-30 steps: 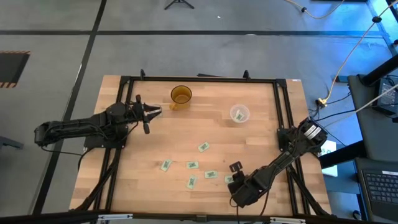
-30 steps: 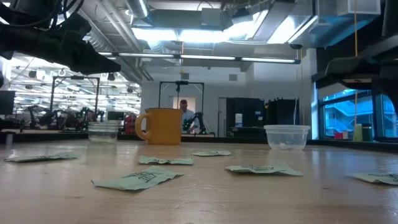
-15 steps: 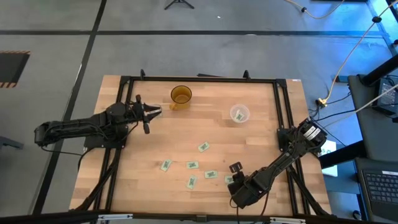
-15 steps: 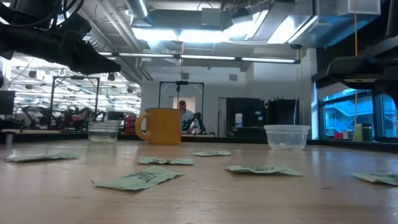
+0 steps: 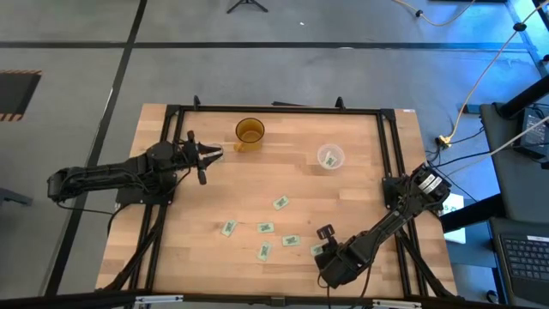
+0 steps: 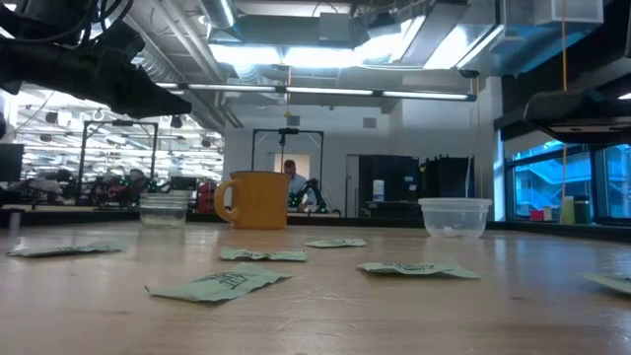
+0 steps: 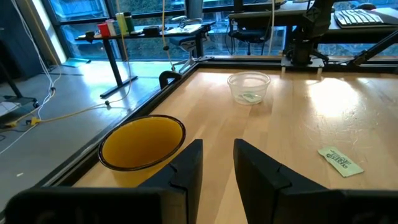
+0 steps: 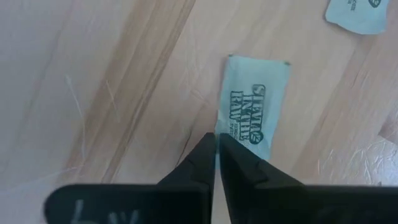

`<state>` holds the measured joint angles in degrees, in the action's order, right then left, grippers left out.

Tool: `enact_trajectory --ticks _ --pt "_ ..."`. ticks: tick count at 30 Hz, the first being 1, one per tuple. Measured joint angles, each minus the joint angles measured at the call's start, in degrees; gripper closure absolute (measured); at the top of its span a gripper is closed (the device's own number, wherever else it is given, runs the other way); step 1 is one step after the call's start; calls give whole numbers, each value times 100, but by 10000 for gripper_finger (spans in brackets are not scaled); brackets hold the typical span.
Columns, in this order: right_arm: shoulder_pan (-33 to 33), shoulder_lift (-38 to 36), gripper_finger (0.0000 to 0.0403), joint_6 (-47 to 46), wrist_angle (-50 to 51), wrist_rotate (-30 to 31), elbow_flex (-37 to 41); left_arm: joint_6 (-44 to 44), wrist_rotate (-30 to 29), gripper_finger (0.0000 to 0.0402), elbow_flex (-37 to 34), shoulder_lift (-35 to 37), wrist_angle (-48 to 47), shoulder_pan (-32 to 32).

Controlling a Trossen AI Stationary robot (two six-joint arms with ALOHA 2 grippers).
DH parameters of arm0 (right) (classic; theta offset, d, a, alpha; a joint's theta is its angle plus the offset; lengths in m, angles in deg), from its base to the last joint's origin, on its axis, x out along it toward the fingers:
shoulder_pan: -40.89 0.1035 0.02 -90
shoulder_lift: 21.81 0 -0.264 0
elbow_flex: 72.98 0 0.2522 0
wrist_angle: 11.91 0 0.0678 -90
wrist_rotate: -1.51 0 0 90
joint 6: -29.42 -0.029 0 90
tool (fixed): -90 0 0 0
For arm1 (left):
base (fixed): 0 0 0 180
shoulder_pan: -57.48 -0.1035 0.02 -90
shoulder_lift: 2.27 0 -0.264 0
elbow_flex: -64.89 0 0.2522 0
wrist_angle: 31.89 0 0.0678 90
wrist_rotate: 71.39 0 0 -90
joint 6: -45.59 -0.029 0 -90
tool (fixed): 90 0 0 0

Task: Pick and place Stevia / Truvia into bins
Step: Put the stevia packet into the transparent container

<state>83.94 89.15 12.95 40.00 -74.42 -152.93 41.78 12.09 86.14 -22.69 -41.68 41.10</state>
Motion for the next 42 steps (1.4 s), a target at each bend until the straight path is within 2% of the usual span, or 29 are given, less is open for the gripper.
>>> enact_trajectory --ticks 4,10,17,23,30,36,39,42 --pt "0 3 397 0 1 4 2 0 0 315 0 0 0 0" --pt "-2 3 400 -39 -24 -27 10 0 0 315 0 0 0 1" --pt "-13 -187 401 -1086 -7 -49 41 0 0 315 0 0 -2 2" --pt "-13 -532 402 -1351 88 37 35 1 -1 315 0 0 0 0" --pt "-59 -989 403 -1431 182 507 29 2 2 315 0 0 0 2" --pt "-320 -1651 403 -1710 649 1316 23 22 7 315 0 0 2 2" --pt "-520 -1909 403 -1766 896 1366 18 22 9 315 0 2 4 2" --pt "-615 -1974 402 -1751 735 1264 18 22 11 315 0 2 7 1"
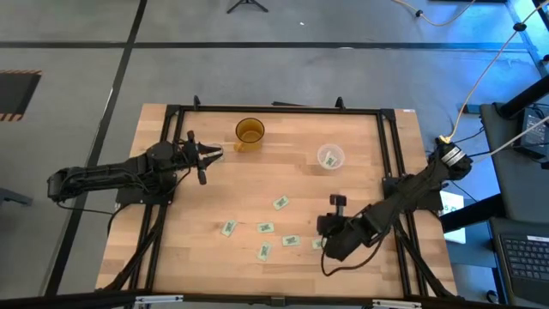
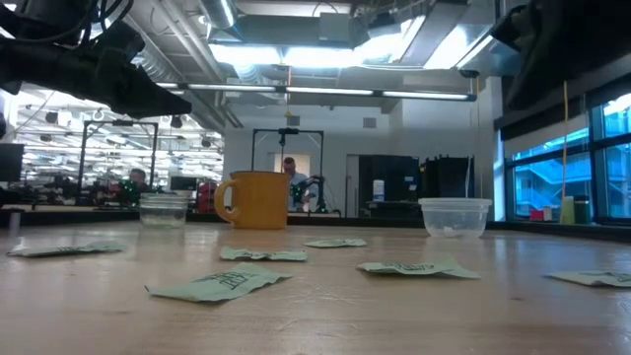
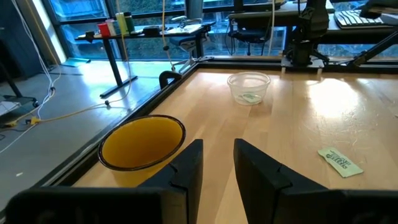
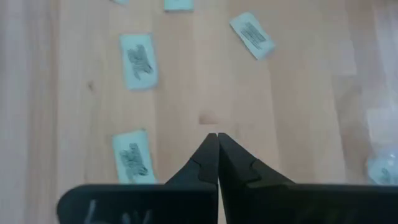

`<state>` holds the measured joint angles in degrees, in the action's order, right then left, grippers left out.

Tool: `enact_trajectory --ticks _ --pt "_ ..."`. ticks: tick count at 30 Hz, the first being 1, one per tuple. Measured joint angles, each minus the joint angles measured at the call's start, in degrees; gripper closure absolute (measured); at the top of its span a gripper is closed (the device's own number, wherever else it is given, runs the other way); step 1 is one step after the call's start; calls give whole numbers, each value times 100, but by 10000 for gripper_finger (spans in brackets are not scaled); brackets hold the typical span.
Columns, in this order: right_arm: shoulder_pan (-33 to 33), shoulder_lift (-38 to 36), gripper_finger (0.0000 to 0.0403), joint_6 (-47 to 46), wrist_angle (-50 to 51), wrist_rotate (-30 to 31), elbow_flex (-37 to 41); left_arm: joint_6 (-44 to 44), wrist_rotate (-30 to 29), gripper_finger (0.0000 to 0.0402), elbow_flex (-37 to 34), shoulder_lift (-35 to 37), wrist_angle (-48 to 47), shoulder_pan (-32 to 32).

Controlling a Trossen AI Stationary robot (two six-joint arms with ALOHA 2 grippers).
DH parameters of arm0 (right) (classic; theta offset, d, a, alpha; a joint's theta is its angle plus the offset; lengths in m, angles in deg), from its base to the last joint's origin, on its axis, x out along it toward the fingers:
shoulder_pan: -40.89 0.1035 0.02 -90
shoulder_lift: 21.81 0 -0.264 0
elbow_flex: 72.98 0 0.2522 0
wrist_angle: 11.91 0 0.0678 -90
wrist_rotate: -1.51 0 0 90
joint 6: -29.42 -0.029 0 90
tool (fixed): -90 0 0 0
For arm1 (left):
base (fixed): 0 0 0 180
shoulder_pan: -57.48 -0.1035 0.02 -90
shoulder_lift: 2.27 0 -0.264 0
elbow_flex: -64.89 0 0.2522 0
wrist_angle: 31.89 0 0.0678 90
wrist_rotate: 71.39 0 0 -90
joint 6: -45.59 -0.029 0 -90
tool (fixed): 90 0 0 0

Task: Pick and place Stevia / Truvia into bins
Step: Put the stevia packet into the transparent container

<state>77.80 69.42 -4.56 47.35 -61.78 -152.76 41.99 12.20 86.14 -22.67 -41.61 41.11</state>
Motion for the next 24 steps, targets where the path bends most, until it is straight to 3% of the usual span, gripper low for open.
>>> enact_trajectory --ticks 5,11,19,24 --pt "5 -5 386 519 -435 -199 -4 -7 7 315 0 -2 0 1" --pt "10 -5 349 600 -358 -1371 -5 -15 9 315 0 0 0 0" --pt "285 -7 259 427 -208 -1351 -7 -17 7 315 0 0 -2 0" --pt "495 29 234 1200 -6 -2055 -13 -18 7 315 0 0 -46 -1"
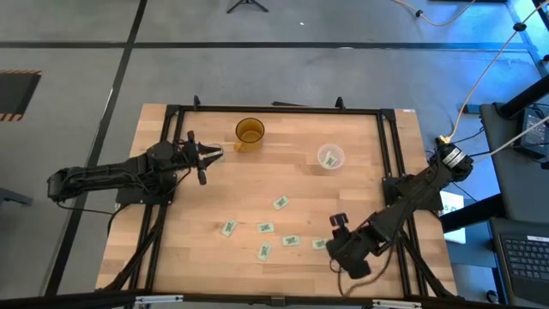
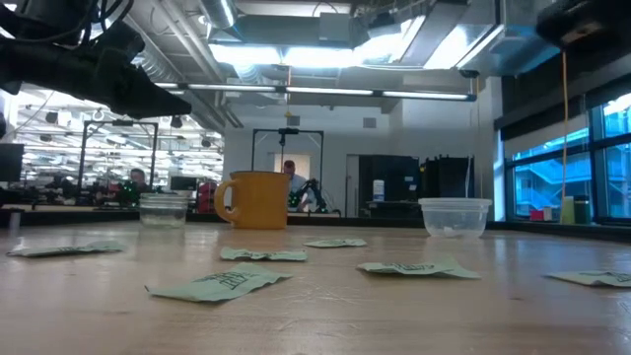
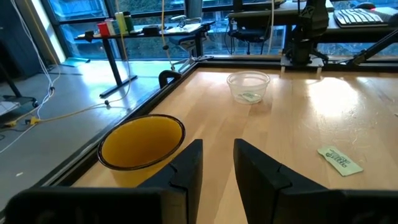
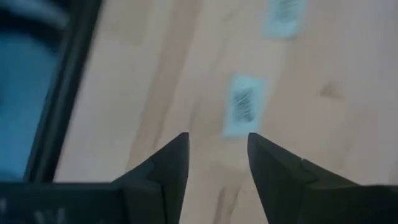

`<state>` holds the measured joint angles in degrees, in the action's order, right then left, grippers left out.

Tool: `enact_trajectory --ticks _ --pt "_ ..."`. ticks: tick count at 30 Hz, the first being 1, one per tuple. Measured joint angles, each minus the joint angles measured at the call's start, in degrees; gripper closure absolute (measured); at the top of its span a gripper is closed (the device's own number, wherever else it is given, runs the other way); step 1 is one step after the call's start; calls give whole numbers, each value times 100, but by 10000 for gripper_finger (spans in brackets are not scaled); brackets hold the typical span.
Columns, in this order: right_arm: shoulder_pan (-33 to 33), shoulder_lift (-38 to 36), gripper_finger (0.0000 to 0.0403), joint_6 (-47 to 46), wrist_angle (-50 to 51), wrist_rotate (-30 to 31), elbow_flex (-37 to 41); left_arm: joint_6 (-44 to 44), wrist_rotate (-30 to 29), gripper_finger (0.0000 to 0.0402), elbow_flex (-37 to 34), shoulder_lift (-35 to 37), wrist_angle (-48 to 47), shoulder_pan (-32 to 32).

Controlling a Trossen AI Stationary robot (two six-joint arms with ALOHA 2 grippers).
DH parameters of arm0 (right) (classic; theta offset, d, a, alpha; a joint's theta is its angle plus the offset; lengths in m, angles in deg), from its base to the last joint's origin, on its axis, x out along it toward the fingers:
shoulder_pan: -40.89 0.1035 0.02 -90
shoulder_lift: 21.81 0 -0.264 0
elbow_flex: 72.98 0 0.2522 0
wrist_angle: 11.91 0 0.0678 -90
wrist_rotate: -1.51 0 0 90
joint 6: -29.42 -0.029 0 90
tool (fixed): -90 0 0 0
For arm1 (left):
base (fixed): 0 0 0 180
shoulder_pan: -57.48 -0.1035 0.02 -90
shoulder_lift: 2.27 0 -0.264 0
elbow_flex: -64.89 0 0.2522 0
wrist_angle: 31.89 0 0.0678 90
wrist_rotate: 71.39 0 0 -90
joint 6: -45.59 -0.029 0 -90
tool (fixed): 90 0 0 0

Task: Pick and place Stevia / Truvia into bins
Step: Put the stevia packet into the transparent container

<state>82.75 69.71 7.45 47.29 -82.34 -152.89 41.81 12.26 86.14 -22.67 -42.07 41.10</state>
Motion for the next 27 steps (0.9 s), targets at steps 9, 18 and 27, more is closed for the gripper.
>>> enact_trajectory --ticks 9,18,27 --pt "266 461 241 1112 15 675 -7 -2 -3 315 0 -12 -224 2" --pt "334 1149 250 1181 -11 912 -4 -2 -5 315 0 -11 -217 2" --pt "362 1599 250 1184 -81 1133 -2 -4 -17 315 0 -11 -227 1"
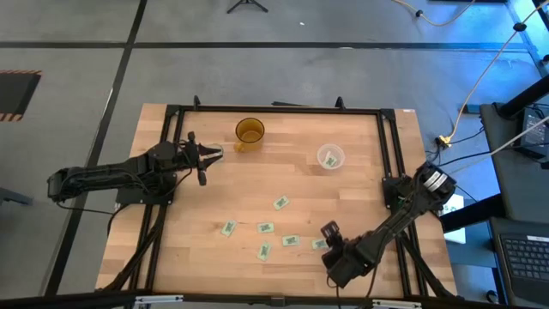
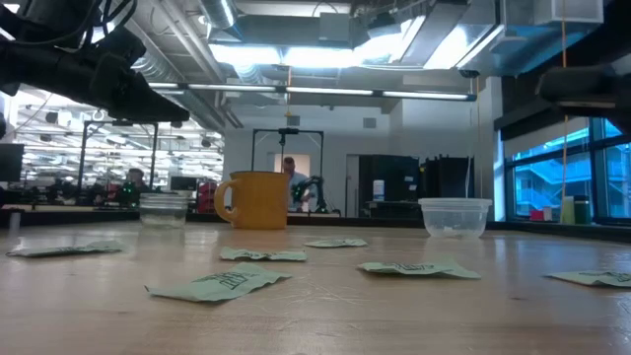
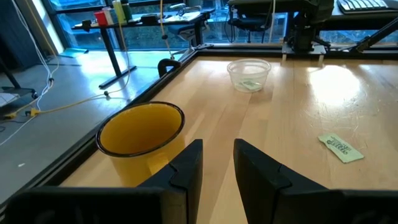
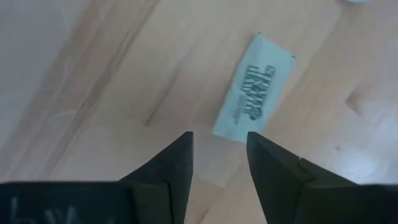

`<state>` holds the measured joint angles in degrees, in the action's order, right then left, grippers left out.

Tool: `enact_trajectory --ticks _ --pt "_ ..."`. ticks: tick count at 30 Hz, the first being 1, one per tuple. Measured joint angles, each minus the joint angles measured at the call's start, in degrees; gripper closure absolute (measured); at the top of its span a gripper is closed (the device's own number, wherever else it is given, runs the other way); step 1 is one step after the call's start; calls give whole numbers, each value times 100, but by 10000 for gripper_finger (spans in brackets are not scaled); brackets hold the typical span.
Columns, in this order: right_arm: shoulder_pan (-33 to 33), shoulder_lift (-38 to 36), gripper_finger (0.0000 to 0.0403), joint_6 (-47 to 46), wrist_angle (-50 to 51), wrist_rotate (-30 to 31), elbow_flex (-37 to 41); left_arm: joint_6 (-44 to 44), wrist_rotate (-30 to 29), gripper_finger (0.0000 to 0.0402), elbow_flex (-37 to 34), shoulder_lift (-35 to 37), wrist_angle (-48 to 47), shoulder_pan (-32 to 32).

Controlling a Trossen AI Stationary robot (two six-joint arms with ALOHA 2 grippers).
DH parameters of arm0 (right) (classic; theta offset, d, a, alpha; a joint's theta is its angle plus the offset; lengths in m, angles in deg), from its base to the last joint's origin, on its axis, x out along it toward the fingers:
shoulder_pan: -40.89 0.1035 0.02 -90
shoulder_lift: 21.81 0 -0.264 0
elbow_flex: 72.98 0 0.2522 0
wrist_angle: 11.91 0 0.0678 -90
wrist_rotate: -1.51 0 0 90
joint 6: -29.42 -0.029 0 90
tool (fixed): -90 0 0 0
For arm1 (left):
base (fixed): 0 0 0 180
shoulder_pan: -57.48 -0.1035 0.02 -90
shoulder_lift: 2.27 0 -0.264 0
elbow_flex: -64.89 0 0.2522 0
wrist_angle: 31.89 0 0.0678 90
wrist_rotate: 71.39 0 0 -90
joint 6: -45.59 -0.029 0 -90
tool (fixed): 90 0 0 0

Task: Pick and place Stevia / Truvia into bins
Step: Put the stevia packet into the transparent container

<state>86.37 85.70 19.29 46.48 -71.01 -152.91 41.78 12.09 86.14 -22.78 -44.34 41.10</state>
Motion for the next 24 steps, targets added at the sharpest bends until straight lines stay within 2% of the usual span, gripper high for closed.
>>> enact_trajectory --ticks 24 --pt "18 355 250 -162 -56 518 -11 0 -4 315 0 0 -200 -1"
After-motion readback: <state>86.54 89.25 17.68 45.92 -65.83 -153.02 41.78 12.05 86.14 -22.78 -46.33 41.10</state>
